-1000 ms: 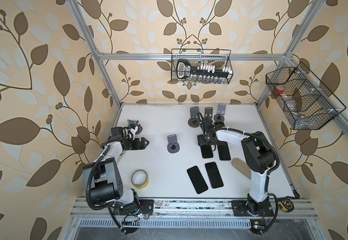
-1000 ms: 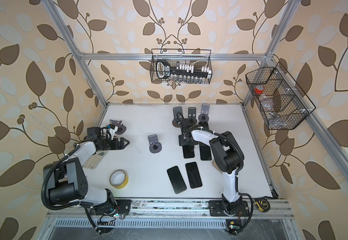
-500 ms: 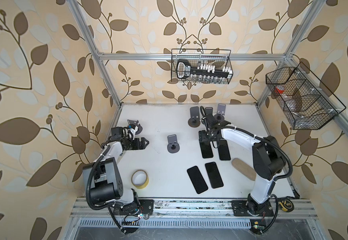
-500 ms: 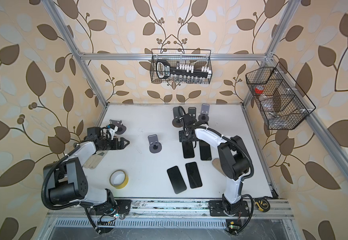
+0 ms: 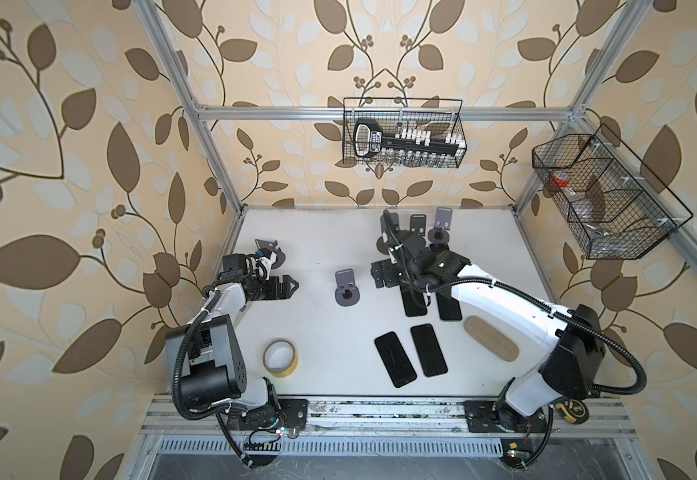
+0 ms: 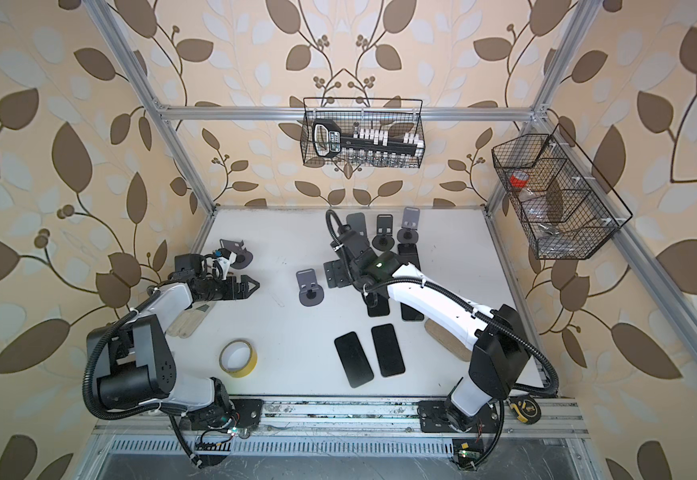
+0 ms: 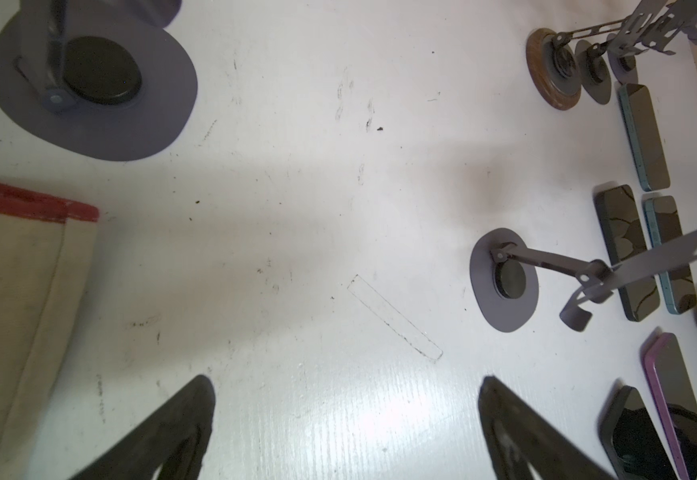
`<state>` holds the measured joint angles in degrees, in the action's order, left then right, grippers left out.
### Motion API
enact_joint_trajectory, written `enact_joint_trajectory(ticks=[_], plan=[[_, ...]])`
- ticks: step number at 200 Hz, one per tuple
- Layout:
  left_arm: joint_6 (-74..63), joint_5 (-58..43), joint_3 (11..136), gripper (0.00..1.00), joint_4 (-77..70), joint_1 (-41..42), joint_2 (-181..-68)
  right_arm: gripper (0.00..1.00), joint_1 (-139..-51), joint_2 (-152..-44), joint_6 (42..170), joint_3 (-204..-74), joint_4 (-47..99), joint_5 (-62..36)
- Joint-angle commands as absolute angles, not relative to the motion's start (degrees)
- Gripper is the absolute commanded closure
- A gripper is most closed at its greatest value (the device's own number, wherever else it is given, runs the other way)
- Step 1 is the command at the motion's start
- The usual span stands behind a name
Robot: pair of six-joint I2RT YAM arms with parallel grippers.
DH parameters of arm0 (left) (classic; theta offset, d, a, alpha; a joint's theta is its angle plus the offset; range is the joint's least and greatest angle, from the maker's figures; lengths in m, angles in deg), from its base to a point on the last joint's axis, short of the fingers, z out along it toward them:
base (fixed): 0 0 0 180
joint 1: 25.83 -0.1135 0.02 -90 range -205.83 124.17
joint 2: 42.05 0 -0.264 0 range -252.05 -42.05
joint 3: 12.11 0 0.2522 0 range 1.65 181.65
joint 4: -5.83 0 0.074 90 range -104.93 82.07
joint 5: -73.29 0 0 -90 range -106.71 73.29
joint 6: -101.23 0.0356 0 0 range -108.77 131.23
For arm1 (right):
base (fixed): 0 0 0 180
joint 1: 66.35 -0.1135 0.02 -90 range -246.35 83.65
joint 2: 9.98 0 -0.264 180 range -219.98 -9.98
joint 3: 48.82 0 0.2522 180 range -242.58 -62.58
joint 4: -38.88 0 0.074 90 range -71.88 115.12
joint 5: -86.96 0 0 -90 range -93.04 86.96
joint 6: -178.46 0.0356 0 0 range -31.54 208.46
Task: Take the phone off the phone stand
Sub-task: 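Move the right gripper over the empty purple-based stand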
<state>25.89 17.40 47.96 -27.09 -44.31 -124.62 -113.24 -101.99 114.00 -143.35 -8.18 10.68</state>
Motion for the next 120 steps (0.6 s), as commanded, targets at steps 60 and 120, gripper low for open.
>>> enact_joint_trajectory(ticks=[60,120], plan=[[26.61,18.81,48.24,0.01,-27.13,-45.02,-123.88,0.0,-120.01,-108.71,118.57,-145.46,3.23,15.57],[26.61,18.71,48.19,0.01,-27.01,-45.0,-123.72,0.0,-120.58,-119.28,119.88,-150.32,5.8,16.43]])
